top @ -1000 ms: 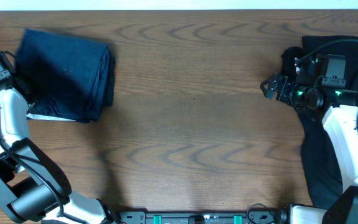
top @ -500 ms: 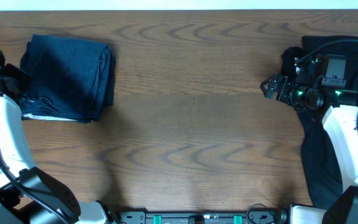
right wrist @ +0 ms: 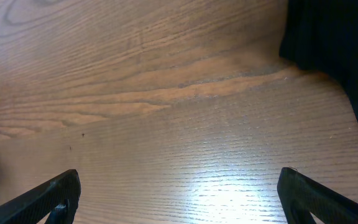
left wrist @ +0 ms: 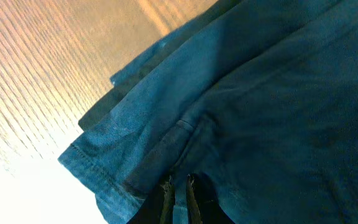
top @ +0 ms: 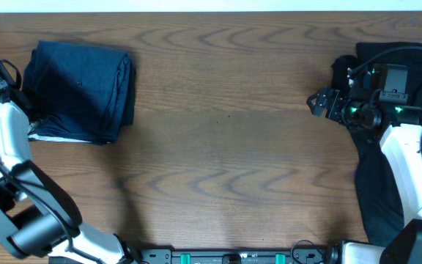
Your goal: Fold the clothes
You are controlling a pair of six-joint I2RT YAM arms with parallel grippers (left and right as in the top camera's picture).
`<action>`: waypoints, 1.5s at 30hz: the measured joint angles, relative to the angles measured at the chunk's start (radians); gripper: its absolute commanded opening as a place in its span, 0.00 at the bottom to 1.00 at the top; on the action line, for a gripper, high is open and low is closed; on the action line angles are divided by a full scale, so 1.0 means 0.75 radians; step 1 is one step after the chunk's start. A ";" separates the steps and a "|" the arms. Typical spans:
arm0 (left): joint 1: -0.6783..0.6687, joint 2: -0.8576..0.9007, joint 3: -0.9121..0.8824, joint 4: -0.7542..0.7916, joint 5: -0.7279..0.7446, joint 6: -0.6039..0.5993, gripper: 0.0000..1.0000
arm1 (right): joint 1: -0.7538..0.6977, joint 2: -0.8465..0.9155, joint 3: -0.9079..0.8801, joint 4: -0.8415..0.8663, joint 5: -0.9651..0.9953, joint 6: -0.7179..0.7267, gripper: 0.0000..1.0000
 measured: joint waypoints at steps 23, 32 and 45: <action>-0.123 -0.282 -0.004 -0.374 0.378 0.004 0.06 | 0.000 0.000 0.000 0.000 0.000 0.000 0.99; -0.326 -0.210 -0.150 -0.340 0.413 0.025 0.06 | 0.000 0.000 0.000 0.000 0.000 0.000 0.99; -0.330 -0.184 -0.220 -0.257 0.469 0.031 0.06 | 0.000 0.000 0.000 0.000 0.001 0.000 0.99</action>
